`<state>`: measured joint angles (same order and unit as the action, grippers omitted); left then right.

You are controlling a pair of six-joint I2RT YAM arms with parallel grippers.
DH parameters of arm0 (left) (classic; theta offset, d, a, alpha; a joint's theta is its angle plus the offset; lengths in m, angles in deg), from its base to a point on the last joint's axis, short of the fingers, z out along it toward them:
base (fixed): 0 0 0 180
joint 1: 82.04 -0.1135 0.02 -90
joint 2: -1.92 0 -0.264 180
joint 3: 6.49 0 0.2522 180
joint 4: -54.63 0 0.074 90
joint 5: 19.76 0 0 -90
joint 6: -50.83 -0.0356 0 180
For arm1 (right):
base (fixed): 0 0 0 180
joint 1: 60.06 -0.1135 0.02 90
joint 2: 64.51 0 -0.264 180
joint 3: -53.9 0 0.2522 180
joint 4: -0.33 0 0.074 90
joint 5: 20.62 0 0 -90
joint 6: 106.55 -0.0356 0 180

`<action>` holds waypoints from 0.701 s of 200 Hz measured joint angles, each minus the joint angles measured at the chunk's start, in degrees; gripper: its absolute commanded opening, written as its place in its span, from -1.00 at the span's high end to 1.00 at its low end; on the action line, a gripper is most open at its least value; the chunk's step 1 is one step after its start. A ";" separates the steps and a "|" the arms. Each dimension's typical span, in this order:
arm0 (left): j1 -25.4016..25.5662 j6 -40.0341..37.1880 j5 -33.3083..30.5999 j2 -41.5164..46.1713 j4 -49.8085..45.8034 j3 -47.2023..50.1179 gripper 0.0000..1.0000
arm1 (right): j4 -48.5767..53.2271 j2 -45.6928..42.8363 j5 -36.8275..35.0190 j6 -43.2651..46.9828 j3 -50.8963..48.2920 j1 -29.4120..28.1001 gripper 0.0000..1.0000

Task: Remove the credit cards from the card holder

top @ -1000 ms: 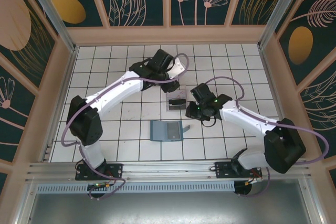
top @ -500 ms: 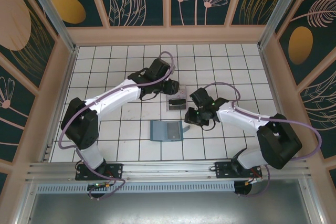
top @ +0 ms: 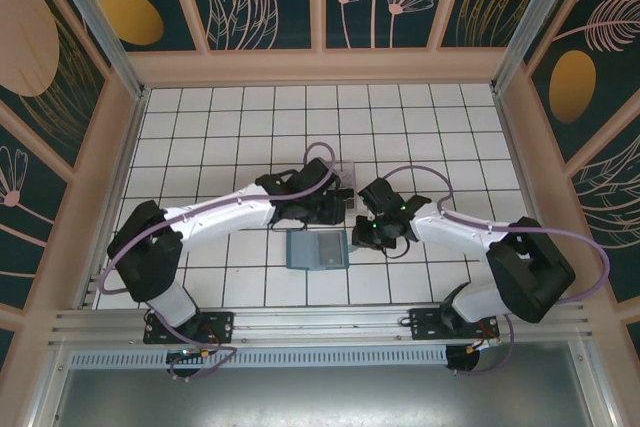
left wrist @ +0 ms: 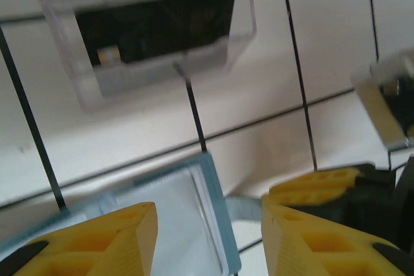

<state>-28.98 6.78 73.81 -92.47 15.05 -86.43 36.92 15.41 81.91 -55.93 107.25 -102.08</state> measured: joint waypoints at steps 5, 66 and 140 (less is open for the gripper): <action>0.74 0.68 -0.31 0.15 -0.35 0.37 0.07 | -0.11 -0.17 0.00 0.02 -0.35 0.00 0.75; 6.95 5.44 -4.39 -2.05 -5.53 0.90 0.09 | -3.04 -3.87 0.33 -1.09 -4.61 -0.11 0.65; 10.45 6.71 -5.86 -11.98 -9.16 -3.54 0.04 | -3.02 -8.11 -0.02 -2.32 -5.55 -0.35 0.48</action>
<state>-18.53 13.49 67.96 -104.44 5.89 -89.97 33.90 7.30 81.89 -58.25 101.70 -102.43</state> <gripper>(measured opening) 0.471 0.261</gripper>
